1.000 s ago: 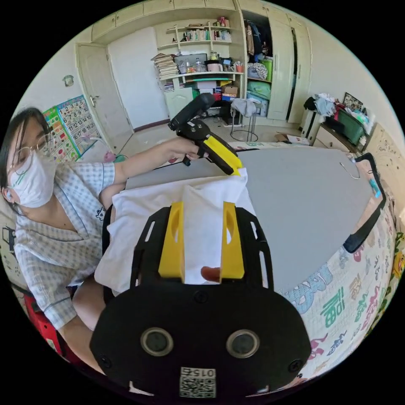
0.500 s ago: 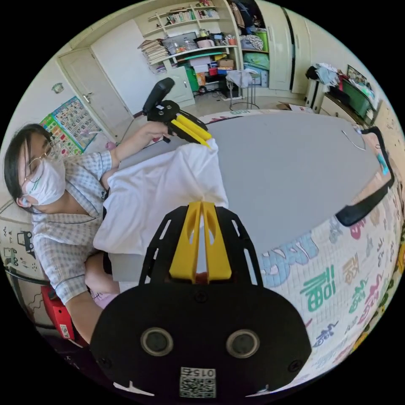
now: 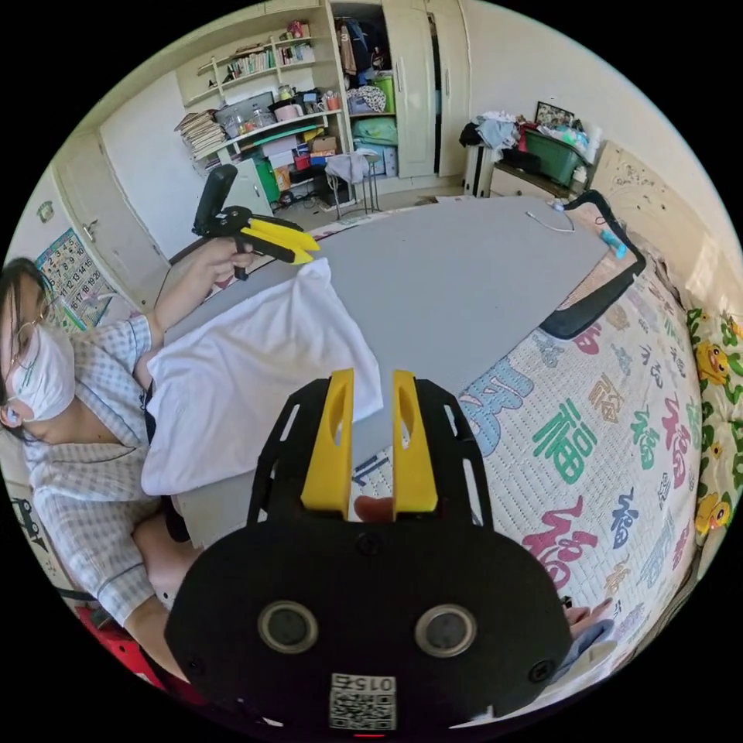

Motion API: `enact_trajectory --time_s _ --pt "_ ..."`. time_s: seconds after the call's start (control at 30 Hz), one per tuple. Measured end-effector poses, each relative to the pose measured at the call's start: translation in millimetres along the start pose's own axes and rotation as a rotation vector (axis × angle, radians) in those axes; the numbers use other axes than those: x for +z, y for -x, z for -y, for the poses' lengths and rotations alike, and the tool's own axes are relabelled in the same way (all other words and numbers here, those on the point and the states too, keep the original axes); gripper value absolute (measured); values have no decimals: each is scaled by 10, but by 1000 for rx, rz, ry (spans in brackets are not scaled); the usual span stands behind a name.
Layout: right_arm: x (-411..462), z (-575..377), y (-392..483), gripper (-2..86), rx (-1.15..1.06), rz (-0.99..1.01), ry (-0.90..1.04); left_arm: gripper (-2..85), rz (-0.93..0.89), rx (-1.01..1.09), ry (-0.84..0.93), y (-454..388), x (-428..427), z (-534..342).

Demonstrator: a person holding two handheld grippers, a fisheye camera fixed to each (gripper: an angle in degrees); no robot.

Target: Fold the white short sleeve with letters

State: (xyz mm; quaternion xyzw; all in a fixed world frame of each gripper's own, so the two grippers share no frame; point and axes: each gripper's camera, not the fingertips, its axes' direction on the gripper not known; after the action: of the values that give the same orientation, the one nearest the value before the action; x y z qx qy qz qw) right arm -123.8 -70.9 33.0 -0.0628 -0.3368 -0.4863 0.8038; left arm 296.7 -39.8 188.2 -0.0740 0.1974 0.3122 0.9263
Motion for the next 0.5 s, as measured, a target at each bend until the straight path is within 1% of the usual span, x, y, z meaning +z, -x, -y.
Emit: enact_trajectory --time_s 0.07,0.13,0.2,0.23,0.27,0.33,0.4,0.43,0.47,0.5 --pt "151 52 124 81 -51 87 3 90 -10 20 29 -34 49 28" --pt "308 107 176 75 -74 143 28 84 -15 48 -12 -122 -90 47" --pt "453 127 167 51 -41 88 37 66 -99 154 -108 -333 -408 54" --pt "536 118 107 21 18 5 41 60 -121 180 -111 -390 -449 64" --pt "607 90 34 11 50 -43 48 57 -143 220 -82 -495 -460 100" --pt "678 34 -69 1 76 -13 56 57 -93 242 -10 -598 -352 160" --pt "682 -29 -126 -4 112 -6 36 62 126 258 56 -646 -158 189" --pt "681 -72 -128 -5 122 -21 27 65 177 270 75 -654 -107 195" --pt "688 -110 -126 -6 137 -35 20 73 204 271 81 -636 -65 211" --pt "693 -129 -126 -6 144 -40 19 72 163 236 72 -568 -75 244"
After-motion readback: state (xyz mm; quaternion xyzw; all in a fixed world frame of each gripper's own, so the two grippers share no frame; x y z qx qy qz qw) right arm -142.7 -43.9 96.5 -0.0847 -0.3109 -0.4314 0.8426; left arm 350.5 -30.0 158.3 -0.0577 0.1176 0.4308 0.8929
